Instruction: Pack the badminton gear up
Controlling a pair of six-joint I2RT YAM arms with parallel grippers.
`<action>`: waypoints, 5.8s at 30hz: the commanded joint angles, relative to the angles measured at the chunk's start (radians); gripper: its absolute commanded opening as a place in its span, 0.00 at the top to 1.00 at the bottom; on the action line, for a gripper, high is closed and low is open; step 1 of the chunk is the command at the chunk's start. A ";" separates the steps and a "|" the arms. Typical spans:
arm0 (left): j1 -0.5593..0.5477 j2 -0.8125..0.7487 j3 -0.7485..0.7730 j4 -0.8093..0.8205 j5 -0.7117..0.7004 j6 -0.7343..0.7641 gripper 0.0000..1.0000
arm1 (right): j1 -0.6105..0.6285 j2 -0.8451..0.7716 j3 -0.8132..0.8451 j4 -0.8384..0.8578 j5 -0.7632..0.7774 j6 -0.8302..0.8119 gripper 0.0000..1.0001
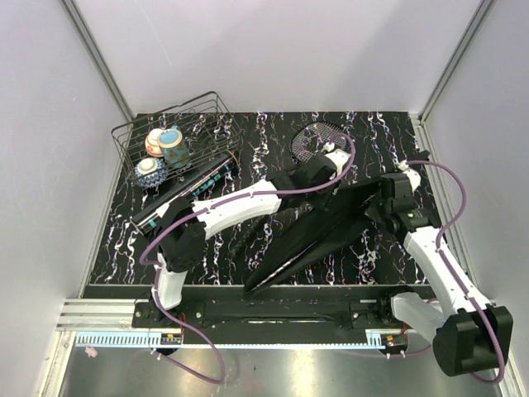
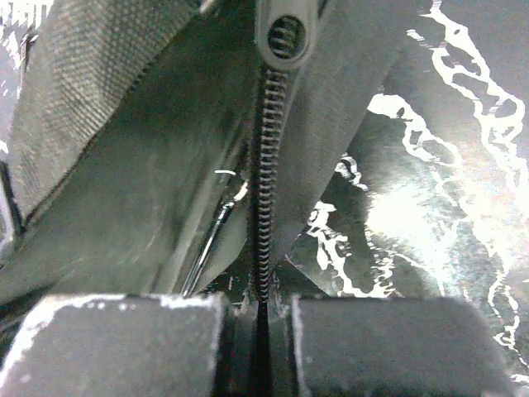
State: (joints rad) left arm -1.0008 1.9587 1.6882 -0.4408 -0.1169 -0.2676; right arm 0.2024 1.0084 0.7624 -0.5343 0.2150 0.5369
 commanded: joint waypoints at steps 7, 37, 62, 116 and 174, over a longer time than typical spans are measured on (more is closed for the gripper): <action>0.071 -0.196 -0.119 0.019 0.079 -0.024 0.25 | -0.149 0.012 -0.029 0.143 -0.078 -0.043 1.00; 0.225 0.219 -0.013 -0.082 -0.136 0.014 0.39 | -0.166 0.177 0.149 0.074 -0.160 -0.078 1.00; 0.234 -0.554 -0.348 -0.141 0.098 -0.047 1.00 | -0.163 0.361 0.340 0.025 -0.177 -0.114 1.00; -0.522 -0.591 -0.550 -0.315 -1.044 0.127 1.00 | -0.192 0.723 0.792 -0.113 -0.166 -0.002 1.00; -0.208 -0.121 -0.082 -0.027 -0.092 0.242 1.00 | -0.228 0.417 0.290 0.301 -0.732 0.086 1.00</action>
State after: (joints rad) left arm -1.2613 1.9541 1.6314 -0.5797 -0.5686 0.0109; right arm -0.0357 1.5078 1.0870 -0.3641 -0.3637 0.6144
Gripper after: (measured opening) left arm 0.046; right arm 0.019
